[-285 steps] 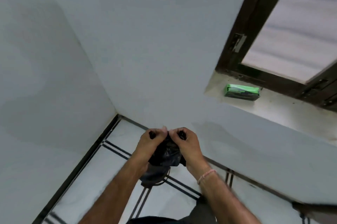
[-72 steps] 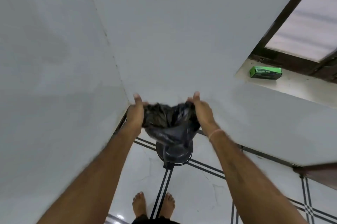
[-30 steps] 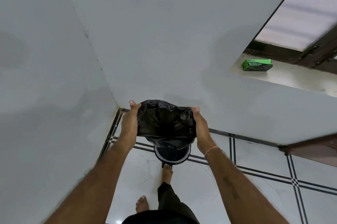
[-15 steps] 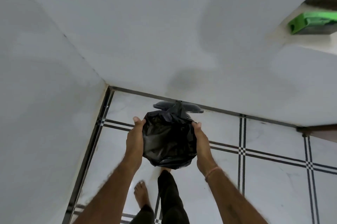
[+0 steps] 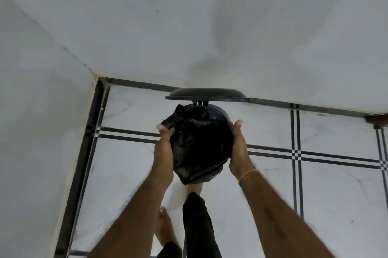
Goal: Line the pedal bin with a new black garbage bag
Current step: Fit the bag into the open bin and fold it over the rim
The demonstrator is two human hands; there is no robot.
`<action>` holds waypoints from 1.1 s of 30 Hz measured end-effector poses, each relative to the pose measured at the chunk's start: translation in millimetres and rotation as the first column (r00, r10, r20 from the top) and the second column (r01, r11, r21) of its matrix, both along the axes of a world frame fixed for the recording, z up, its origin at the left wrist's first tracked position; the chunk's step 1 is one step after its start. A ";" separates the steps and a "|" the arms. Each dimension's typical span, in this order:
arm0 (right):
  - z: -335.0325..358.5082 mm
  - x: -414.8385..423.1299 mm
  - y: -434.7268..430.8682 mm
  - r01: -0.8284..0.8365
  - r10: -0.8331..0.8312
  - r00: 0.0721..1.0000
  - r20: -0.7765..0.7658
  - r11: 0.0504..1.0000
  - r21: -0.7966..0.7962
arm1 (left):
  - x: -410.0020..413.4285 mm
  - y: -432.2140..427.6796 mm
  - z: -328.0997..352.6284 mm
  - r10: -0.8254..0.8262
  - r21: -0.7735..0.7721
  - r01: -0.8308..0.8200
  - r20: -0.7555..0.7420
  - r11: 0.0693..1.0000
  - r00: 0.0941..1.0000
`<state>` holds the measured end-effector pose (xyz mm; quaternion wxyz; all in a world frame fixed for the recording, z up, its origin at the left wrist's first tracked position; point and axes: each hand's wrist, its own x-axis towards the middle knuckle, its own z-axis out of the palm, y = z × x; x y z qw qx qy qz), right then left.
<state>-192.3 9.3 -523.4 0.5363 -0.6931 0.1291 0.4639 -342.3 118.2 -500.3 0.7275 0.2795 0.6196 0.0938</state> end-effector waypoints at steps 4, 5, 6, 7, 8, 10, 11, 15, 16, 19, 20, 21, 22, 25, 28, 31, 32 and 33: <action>-46.3 6.9 1.3 -0.259 0.260 0.965 0.013 0.964 -0.064 | 40.8 -8.4 -51.9 -0.152 -0.035 0.153 0.044 0.988 0.987; -53.2 11.7 1.3 -0.191 0.192 0.981 0.029 0.981 -0.019 | 48.1 -12.0 -61.9 -0.204 -0.070 0.207 0.051 0.976 0.978; -58.7 19.4 1.1 -0.063 0.061 0.997 0.036 0.996 0.056 | 54.4 -15.6 -71.9 -0.235 -0.113 0.242 0.070 0.964 0.969; -62.6 27.6 1.6 0.070 -0.075 0.996 0.040 0.990 0.125 | 60.4 -19.8 -81.6 -0.241 -0.147 0.254 0.101 0.956 0.965; -65.4 34.0 2.8 0.163 -0.171 0.985 0.037 0.973 0.166 | 66.4 -24.5 -90.7 -0.235 -0.173 0.257 0.138 0.951 0.962; -73.7 36.1 5.5 0.174 -0.178 0.984 0.010 0.968 0.180 | 77.1 -33.1 -105.3 -0.213 -0.210 0.252 0.192 0.945 0.958; -78.7 32.1 6.4 0.124 -0.123 0.992 -0.012 0.978 0.168 | 79.5 -35.3 -111.0 -0.185 -0.214 0.224 0.187 0.951 0.965; -100.5 25.9 -0.8 0.063 -0.059 0.996 -0.071 0.996 0.061 | 69.6 -16.0 -135.3 -0.020 -0.099 0.030 0.099 0.995 0.995; -102.2 24.0 -0.5 0.032 -0.028 0.996 -0.080 0.999 0.043 | 63.8 -8.2 -139.4 -0.041 -0.082 0.049 0.101 0.995 0.994; -111.6 20.9 0.1 -0.013 0.013 0.996 -0.088 1.000 0.001 | 49.1 7.3 -141.8 -0.153 -0.052 0.158 0.076 0.986 0.985; -112.8 21.7 0.7 0.042 -0.041 0.997 -0.067 0.999 0.007 | 45.8 9.0 -141.3 -0.140 -0.014 0.141 0.040 0.990 0.989; -112.7 24.0 1.4 0.084 -0.084 0.996 -0.035 0.996 0.007 | 43.6 10.9 -141.1 -0.119 0.089 0.119 -0.005 0.989 0.993; -113.6 27.0 2.5 0.086 -0.087 0.996 0.012 0.996 0.005 | 41.5 14.0 -140.1 -0.123 0.243 0.134 -0.060 0.961 0.991; -120.1 31.7 1.8 -0.080 0.106 0.961 0.257 0.991 -0.110 | 32.0 25.6 -147.4 -0.149 0.497 0.222 -0.183 0.839 0.972; -124.9 36.7 -1.2 -0.135 0.175 0.904 0.391 0.983 -0.126 | 17.0 33.8 -155.3 -0.105 0.534 0.215 -0.228 0.817 0.968; -126.5 41.7 -3.1 -0.180 0.236 0.873 0.427 0.969 -0.166 | 5.5 36.9 -158.4 -0.102 0.534 0.231 -0.259 0.813 0.960; -127.6 40.9 -3.4 -0.193 0.256 0.863 0.435 0.964 -0.184 | 2.3 36.2 -158.2 -0.116 0.517 0.247 -0.272 0.819 0.955; -128.0 39.9 -3.7 -0.201 0.268 0.856 0.442 0.960 -0.194 | -0.2 34.5 -157.6 -0.146 0.493 0.310 -0.343 0.813 0.928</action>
